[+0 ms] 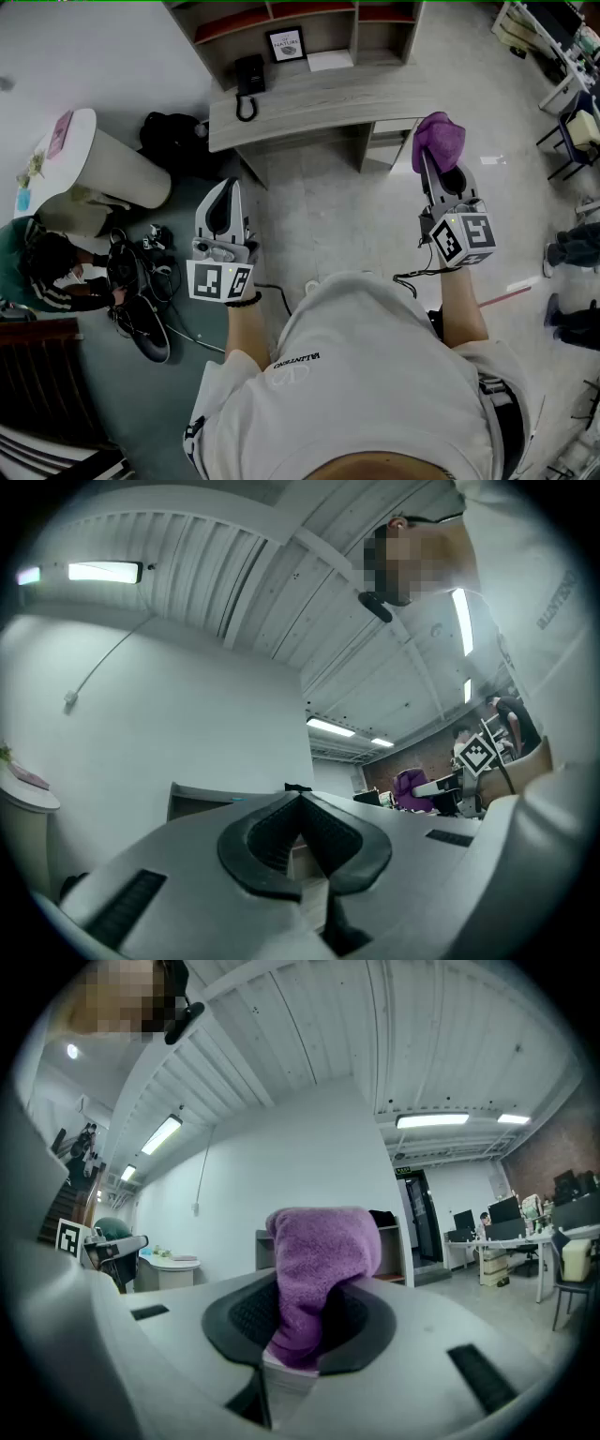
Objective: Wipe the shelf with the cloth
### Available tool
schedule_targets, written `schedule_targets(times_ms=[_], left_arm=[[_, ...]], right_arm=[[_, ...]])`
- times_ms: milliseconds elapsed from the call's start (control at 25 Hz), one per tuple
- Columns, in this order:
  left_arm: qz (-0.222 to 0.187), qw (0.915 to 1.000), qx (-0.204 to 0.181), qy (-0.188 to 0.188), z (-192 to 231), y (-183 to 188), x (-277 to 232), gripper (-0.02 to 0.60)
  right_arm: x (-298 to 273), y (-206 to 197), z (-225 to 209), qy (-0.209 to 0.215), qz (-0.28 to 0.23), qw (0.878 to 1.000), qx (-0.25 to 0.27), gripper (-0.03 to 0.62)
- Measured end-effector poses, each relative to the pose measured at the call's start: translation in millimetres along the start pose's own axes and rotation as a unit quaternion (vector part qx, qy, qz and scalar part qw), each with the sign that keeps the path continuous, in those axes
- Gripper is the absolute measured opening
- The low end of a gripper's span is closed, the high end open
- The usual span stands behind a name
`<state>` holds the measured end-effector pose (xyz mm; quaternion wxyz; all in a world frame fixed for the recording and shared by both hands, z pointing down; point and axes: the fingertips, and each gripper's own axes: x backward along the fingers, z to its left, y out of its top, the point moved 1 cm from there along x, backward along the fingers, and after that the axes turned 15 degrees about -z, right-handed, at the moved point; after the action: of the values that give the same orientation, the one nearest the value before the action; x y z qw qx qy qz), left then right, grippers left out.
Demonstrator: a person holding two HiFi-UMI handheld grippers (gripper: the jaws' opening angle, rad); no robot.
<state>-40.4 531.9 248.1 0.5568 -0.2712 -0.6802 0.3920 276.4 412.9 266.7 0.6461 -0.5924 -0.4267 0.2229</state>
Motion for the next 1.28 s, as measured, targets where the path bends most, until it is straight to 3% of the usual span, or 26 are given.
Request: schedule_targets(times_ms=[600, 1280], left_arm=[[-0.002, 0.9998, 0.016, -0.007, 13.4, 3.2, 11.4, -0.002], [0.023, 0.9977, 0.056, -0.030, 55.3, -24.9, 59.7, -0.002]], right_arm=[[0.5, 3.3, 23.2, -0.005, 0.000, 1.000, 0.005, 0.080], [3.5, -24.8, 71.7, -0.040, 0.030, 0.998, 0.029, 0.080]])
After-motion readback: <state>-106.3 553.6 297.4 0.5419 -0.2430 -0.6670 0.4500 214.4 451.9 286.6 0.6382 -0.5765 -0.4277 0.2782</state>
